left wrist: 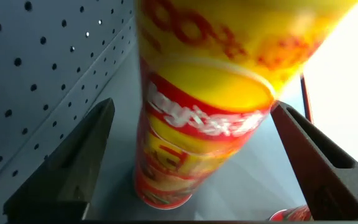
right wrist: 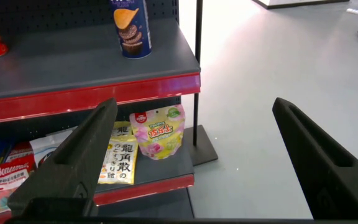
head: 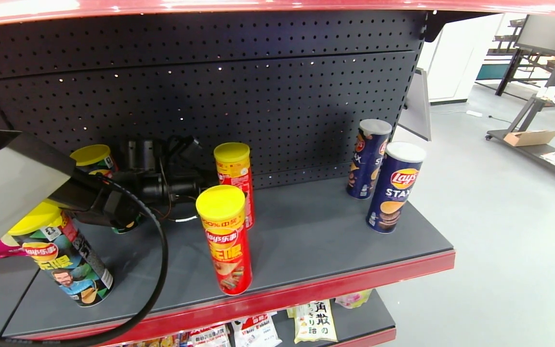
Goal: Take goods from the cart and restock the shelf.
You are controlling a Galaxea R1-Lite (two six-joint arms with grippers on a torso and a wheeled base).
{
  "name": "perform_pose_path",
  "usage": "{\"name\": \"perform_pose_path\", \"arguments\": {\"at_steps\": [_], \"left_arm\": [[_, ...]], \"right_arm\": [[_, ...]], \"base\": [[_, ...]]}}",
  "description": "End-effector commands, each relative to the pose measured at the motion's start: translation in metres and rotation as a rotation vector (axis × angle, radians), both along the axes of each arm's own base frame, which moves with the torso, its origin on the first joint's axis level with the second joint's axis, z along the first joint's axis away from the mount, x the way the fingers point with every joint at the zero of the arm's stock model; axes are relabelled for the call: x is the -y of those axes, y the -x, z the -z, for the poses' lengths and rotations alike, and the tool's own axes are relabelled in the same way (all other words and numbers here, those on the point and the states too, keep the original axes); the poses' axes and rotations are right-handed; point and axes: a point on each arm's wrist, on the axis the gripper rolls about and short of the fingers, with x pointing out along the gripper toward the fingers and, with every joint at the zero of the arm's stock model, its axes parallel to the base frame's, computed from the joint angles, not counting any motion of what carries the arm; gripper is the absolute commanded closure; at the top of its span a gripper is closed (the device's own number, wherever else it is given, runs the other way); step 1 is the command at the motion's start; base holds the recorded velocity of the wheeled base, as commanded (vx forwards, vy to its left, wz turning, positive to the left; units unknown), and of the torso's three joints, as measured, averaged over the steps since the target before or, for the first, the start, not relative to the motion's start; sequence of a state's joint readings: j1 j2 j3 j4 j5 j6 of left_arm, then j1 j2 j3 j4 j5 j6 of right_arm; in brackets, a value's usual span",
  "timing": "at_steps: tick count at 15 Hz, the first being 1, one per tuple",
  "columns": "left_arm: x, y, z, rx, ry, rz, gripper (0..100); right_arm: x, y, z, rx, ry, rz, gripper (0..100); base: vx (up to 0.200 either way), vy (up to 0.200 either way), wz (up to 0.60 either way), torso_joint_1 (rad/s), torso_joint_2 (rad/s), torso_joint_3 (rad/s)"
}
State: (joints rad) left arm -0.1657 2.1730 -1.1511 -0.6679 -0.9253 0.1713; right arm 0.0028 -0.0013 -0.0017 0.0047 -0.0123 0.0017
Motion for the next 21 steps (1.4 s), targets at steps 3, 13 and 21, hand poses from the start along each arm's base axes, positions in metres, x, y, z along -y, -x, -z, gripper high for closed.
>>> {"name": "perform_pose_path", "arguments": {"at_steps": [3, 13, 21], "left_arm": [[-0.001, 0.001, -0.007, 0.017, 0.002, -0.005, 0], [-0.003, 0.005, -0.031, 0.058, 0.01, -0.004, 0], [-0.005, 0.011, -0.057, 0.107, 0.026, 0.014, 0]], "right_arm": [[0.0, 0.0, 0.0, -0.001, 0.0, 0.0, 0], [0.0, 0.0, 0.0, -0.001, 0.0, 0.0, 0], [0.0, 0.0, 0.0, -0.001, 0.0, 0.0, 0]], "base": [[0.0, 0.0, 0.0, 0.0, 0.0, 0.0], [0.0, 0.0, 0.0, 0.0, 0.0, 0.0], [0.0, 0.0, 0.0, 0.0, 0.0, 0.0]]}}
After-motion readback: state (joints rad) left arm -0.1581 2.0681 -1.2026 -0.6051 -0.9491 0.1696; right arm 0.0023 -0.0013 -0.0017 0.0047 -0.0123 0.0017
